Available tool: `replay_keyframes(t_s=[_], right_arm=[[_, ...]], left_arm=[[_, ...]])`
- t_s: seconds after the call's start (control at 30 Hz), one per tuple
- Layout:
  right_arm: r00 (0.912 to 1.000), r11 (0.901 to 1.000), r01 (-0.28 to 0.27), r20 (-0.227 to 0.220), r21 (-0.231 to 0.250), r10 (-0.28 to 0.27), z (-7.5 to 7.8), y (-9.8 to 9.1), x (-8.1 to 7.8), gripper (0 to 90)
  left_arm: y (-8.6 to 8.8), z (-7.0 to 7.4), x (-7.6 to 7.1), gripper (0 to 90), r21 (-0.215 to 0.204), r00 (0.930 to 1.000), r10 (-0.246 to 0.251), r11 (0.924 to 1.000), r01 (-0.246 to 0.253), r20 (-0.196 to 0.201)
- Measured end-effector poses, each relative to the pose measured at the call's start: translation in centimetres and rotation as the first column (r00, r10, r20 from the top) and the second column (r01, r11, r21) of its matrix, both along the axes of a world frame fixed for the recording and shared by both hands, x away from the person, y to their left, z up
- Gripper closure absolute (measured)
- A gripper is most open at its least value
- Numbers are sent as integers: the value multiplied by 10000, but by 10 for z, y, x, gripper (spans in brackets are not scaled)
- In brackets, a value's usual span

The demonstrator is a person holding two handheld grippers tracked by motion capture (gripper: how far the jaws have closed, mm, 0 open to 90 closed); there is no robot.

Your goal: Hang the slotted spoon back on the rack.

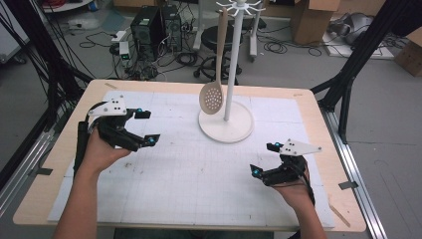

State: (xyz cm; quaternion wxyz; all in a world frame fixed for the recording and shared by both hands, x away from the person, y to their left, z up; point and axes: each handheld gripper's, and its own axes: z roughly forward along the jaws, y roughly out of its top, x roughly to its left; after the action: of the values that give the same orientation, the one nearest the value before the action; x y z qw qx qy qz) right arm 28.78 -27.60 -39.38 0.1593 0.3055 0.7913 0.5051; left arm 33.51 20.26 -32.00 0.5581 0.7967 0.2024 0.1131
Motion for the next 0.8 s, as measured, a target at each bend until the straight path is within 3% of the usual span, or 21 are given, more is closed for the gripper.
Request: replay_keyframes(t_s=[0.2, 0.3, 0.4, 0.8], right_arm=[[10000, 10000, -23, -18, -52, 23, -2, 0, 1, 4], [9999, 10000, -54, -110, -15, 54, -3, 1, 2, 4], [9998, 9999, -141, -133, 32, 141, -4, 4, 3, 4], [9994, 9995, -311, -168, 103, 312, -5, 9, 5, 4]], left_arm=[[0, -14, -13, 106, -118, 9998, -186, 9998, 187, 111], [1, -23, -19, 103, -501, 9993, -238, 9984, 253, 297], [1, -26, -21, 101, -131, 9997, -112, 9998, 115, 216], [13, -39, -22, 65, -358, 9999, -109, 9993, 109, -7]])
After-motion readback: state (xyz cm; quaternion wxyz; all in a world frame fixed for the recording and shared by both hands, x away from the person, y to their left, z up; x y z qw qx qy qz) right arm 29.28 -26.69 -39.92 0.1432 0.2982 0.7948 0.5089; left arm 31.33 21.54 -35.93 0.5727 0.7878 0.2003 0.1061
